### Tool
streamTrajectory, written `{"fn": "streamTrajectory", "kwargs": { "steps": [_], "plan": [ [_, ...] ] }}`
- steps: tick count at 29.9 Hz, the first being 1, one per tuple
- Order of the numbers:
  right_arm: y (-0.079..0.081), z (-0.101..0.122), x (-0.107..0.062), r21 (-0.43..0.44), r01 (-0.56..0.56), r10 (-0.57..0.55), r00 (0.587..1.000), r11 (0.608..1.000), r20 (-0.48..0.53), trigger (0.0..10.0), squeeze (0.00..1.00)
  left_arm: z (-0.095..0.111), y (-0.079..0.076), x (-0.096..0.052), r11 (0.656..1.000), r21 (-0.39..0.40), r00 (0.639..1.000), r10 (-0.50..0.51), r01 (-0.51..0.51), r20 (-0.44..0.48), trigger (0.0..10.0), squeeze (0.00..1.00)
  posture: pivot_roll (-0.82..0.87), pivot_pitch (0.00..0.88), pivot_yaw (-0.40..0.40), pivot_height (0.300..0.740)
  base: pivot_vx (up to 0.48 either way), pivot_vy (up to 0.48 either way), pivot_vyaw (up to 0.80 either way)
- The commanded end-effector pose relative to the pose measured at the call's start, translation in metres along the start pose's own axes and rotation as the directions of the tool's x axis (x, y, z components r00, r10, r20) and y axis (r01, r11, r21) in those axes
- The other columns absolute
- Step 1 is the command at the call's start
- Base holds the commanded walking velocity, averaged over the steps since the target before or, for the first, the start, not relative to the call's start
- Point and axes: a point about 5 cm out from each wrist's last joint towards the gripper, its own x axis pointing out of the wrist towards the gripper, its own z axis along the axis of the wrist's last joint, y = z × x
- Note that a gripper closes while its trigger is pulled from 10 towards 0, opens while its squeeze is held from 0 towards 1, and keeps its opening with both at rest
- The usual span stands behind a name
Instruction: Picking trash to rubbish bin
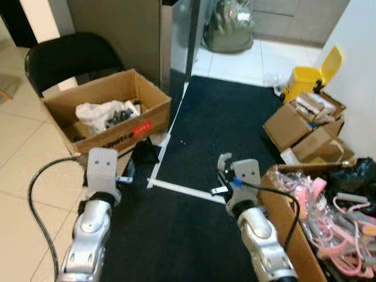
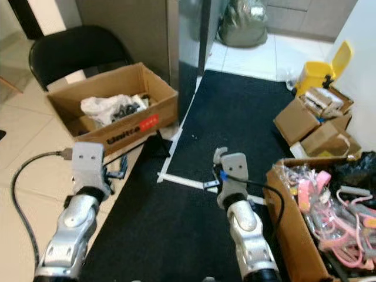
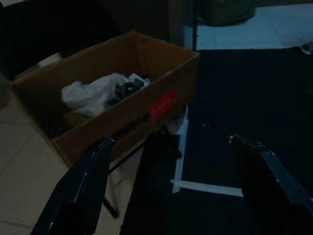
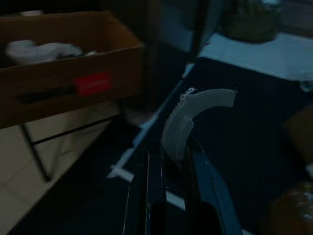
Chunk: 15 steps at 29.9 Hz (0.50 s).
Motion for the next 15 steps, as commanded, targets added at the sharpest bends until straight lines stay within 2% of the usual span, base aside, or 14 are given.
{"fn": "streamTrajectory", "kwargs": {
  "steps": [1, 15],
  "plan": [
    [0.0064, -0.0042, -0.0007, 0.020, -0.015, 0.015, 1.000, 1.000, -0.018, 10.0, 0.00, -0.0033, 0.0052, -0.0020, 1.000, 0.010, 1.000, 0.015, -0.014, -0.016, 10.0, 0.00, 0.00, 0.138, -0.047, 0.740, 0.255, 0.000, 0.00],
    [0.0077, -0.0047, -0.0001, 0.020, -0.023, 0.024, 1.000, 1.000, -0.018, 10.0, 0.00, -0.0032, 0.0055, -0.0022, 1.000, 0.013, 1.000, 0.011, -0.011, -0.014, 10.0, 0.00, 0.00, 0.124, -0.049, 0.740, 0.254, 0.000, 0.00]
  ]
}}
